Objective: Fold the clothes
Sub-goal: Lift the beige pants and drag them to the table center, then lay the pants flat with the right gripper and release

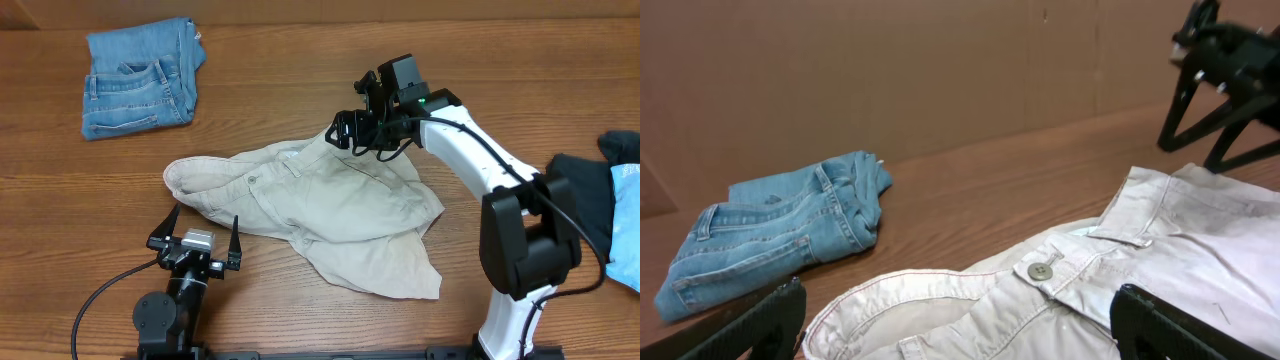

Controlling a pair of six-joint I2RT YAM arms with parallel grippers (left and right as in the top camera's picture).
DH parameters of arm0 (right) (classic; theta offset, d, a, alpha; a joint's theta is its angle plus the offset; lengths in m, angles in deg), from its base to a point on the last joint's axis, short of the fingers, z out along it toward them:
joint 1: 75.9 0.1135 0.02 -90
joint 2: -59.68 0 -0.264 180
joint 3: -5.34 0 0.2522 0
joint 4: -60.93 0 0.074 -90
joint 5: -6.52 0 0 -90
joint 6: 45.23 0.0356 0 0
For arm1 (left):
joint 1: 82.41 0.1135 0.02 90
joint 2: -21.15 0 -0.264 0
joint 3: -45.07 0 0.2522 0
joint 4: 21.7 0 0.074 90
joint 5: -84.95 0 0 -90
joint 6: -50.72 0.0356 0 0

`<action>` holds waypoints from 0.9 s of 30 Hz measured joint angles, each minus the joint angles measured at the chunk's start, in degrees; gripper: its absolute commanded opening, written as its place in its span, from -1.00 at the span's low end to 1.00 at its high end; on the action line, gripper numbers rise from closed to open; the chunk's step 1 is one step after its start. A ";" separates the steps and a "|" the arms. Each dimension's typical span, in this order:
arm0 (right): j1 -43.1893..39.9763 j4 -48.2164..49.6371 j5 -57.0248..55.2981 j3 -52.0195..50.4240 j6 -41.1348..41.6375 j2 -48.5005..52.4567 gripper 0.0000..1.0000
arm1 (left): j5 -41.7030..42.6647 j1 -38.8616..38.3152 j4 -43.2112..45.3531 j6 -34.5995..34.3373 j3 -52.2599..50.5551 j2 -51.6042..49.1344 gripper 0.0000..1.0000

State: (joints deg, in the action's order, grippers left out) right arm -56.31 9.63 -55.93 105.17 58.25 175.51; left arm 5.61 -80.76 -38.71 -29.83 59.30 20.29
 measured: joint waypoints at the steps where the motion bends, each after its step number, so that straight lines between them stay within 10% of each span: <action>1: -0.02 1.84 0.00 -0.07 0.85 1.57 0.79 | -0.02 0.00 0.00 0.00 0.00 0.00 1.00; 22: 0.98 5.42 -6.19 -0.20 -6.21 3.63 0.67 | 0.00 0.00 0.00 -0.02 0.00 0.00 1.00; 27: 4.20 5.42 -7.04 -0.22 -8.24 4.15 0.14 | 0.00 0.00 0.00 -0.02 0.00 0.00 1.00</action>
State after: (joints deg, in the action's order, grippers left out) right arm -52.11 15.05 -62.97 104.95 50.01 179.66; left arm 5.61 -80.76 -38.71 -29.85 59.30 20.29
